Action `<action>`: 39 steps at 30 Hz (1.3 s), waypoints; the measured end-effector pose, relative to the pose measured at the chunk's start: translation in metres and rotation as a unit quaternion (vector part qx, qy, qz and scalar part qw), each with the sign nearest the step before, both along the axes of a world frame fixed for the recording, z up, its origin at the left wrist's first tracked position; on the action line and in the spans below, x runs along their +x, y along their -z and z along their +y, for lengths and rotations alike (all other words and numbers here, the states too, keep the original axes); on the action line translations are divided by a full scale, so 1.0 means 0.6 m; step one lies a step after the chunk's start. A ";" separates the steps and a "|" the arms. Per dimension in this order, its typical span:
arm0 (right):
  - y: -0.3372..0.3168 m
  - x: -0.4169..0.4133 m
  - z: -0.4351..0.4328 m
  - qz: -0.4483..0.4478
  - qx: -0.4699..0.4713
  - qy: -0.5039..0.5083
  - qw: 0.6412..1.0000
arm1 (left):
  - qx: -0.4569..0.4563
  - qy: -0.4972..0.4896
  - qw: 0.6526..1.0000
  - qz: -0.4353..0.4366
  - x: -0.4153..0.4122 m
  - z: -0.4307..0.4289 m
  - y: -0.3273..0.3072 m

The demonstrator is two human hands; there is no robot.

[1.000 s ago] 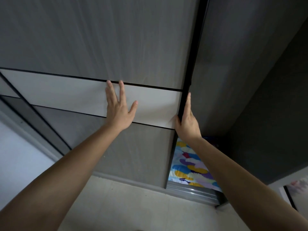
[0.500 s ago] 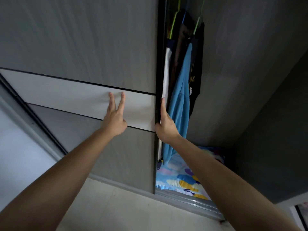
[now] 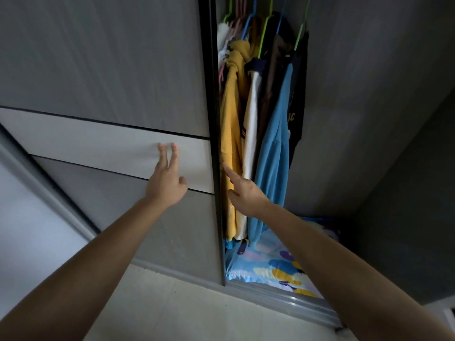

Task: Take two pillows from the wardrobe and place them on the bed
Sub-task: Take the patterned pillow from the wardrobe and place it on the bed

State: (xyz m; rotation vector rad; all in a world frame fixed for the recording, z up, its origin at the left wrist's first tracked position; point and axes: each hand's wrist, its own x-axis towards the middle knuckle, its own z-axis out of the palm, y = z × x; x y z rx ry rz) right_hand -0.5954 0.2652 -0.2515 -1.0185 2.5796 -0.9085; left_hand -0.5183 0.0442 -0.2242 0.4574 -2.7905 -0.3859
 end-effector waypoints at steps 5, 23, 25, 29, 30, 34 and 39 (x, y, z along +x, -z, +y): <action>0.110 0.004 0.087 -0.005 0.079 0.063 0.995 | -0.018 0.068 0.996 -0.047 0.019 0.061 0.144; 0.305 -0.001 0.511 -0.087 0.214 0.292 0.928 | -0.079 0.396 0.888 -0.219 -0.193 0.437 0.351; 0.337 -0.036 0.540 -0.096 0.213 0.292 0.927 | -0.091 0.398 0.882 -0.236 -0.226 0.466 0.381; 0.417 -0.117 0.581 -0.132 0.227 0.265 0.928 | -0.088 0.364 0.885 -0.276 -0.285 0.510 0.455; 0.444 -0.137 0.586 -0.140 0.235 0.248 0.929 | -0.085 0.352 0.887 -0.286 -0.298 0.516 0.479; 0.561 -0.193 0.585 -0.160 0.254 0.200 0.933 | -0.063 0.296 0.889 -0.343 -0.329 0.524 0.583; 0.718 -0.209 0.559 -0.188 0.253 0.190 0.930 | -0.031 0.268 0.880 -0.391 -0.349 0.523 0.724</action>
